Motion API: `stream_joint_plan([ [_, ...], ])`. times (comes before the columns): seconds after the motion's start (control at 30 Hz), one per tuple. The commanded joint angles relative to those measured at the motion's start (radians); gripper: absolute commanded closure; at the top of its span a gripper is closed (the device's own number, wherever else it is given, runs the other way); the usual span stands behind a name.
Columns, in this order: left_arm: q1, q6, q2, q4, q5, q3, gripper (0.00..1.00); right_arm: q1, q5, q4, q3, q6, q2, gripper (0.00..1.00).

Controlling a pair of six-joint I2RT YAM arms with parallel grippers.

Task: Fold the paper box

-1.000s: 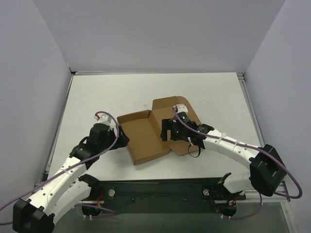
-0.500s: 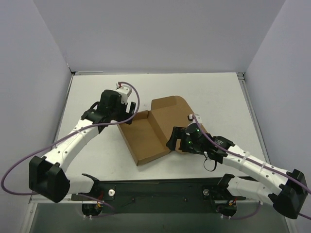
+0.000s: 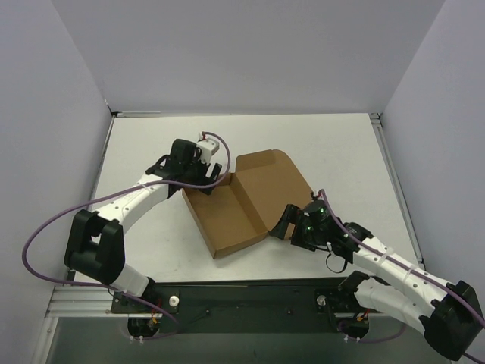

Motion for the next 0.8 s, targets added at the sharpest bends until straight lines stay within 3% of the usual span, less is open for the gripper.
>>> stream_joint_plan([
  [0.0,0.007,-0.020,0.012,0.111,0.089,-0.017,0.08,-0.042,-0.018,0.074,-0.022,-0.018,-0.005,0.13],
  [0.13,0.004,-0.072,0.047,0.091,0.144,-0.018,0.08,-0.161,-0.071,0.118,-0.013,-0.075,0.067,0.13],
  [0.37,-0.005,-0.196,-0.027,0.024,0.102,-0.110,0.10,-0.261,-0.143,0.187,0.026,-0.167,0.153,0.14],
  [0.57,-0.015,-0.287,-0.184,-0.030,0.135,-0.248,0.10,-0.335,-0.189,0.226,0.108,-0.256,0.268,0.14],
  [0.77,-0.004,-0.305,-0.344,-0.110,0.066,-0.209,0.09,-0.442,-0.254,0.128,0.221,-0.368,0.296,0.13],
])
